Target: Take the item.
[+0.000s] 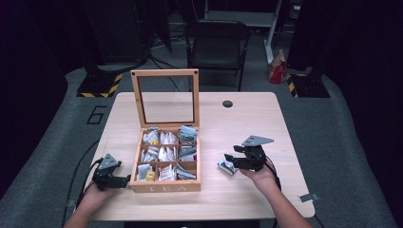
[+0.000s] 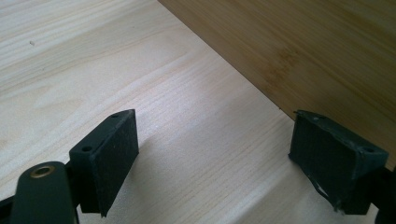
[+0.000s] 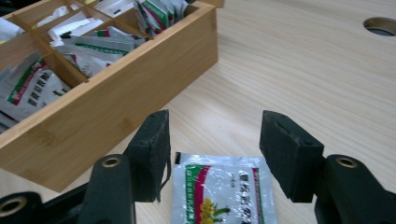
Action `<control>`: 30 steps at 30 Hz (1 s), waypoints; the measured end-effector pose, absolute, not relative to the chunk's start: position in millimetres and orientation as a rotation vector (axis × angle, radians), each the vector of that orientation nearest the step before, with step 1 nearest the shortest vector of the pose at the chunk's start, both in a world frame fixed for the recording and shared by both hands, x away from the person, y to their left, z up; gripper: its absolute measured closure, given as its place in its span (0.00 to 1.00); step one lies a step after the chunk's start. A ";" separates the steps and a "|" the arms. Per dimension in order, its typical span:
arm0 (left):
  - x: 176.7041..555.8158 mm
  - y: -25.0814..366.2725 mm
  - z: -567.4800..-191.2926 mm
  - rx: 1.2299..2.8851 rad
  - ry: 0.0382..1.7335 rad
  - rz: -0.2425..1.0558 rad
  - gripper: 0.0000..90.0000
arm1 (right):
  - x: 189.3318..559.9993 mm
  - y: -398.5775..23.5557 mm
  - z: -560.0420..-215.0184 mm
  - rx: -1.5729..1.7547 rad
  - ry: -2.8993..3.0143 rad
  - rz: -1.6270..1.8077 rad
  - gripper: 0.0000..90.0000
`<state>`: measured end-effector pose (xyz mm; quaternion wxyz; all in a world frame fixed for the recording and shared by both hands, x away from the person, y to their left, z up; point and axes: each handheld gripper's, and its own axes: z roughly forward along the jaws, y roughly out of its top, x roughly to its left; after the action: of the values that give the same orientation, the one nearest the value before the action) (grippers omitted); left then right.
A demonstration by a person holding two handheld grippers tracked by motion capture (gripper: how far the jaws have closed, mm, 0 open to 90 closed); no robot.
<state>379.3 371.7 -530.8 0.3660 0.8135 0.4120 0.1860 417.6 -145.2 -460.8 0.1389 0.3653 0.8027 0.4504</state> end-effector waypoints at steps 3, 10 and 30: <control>379.3 371.7 -530.9 2.091 1.059 0.478 0.17 | 418.3 -148.5 -462.2 1.075 2.311 1.300 0.47; 379.3 371.6 -530.9 2.090 1.060 0.478 0.17 | 421.8 -160.5 -468.4 1.128 2.278 1.271 0.47; 379.3 371.7 -530.9 2.090 1.060 0.478 0.17 | 424.4 -170.3 -488.5 1.172 2.267 1.175 0.47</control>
<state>379.3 371.7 -530.9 0.3662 0.8132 0.4123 0.1858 424.4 -170.3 -488.5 0.1653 0.4114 0.7958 0.4125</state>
